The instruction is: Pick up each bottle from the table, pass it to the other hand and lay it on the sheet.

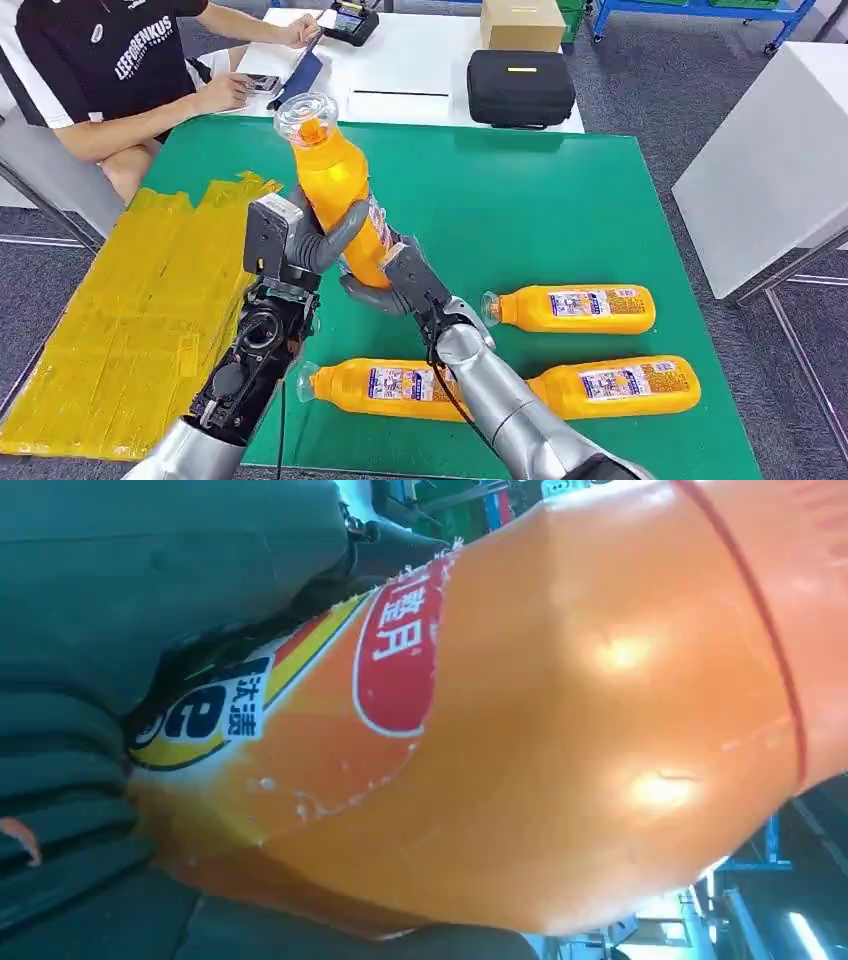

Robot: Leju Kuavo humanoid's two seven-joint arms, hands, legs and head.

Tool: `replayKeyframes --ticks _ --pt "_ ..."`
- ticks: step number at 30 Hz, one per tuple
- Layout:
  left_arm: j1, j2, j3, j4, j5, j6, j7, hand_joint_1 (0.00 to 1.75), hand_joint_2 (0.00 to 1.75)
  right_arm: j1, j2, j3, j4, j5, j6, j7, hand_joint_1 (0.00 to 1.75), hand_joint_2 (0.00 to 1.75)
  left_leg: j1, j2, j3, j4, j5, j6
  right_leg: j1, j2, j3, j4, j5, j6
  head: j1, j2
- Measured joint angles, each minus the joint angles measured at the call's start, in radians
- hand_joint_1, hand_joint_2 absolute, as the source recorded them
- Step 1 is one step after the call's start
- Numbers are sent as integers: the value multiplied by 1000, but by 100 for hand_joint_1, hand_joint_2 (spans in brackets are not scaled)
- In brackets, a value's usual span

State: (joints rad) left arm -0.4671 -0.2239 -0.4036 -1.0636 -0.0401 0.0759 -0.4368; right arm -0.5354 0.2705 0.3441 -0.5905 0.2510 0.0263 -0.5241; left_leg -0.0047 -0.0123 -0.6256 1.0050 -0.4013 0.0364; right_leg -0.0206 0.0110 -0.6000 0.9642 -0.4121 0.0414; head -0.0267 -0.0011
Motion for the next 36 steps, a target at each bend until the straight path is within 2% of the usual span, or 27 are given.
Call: replayKeyframes --ticks 8,20,27,28,31,33,36 --pt "-7 13 9 -9 -54 88 -5 175 175 68 -15 7 -132 -58 -2 -1 0 175 0 -1 0 0 0 0 0 0 0 0 0 0 0 0" --pt "-5 65 128 -13 -75 87 9 175 175 196 -73 25 -470 -132 -22 26 0 175 0 -1 0 0 0 0 0 0 0 0 0 0 0 0" --pt "-4 79 173 -12 -130 131 9 175 175 235 -96 34 -587 -134 -52 48 0 175 0 -1 0 0 0 0 0 0 0 0 0 0 0 0" --pt "-4 81 177 -12 -167 168 9 175 175 240 -98 35 -599 -129 -64 51 0 175 0 -1 0 0 0 0 0 0 0 0 0 0 0 0" --pt "-7 92 182 -6 -457 416 66 175 175 260 -104 38 -641 -87 -125 50 0 175 0 -1 0 0 0 0 0 0 0 0 0 0 0 0" --pt "-15 106 185 11 -777 559 181 175 175 272 -108 39 -673 -43 -173 48 0 175 0 -1 0 0 0 0 0 0 0 0 0 0 0 0" --pt "-37 121 205 60 -1325 609 422 175 175 290 -113 45 -729 23 -224 57 0 175 0 -1 0 0 0 0 0 0 0 0 0 0 0 0"
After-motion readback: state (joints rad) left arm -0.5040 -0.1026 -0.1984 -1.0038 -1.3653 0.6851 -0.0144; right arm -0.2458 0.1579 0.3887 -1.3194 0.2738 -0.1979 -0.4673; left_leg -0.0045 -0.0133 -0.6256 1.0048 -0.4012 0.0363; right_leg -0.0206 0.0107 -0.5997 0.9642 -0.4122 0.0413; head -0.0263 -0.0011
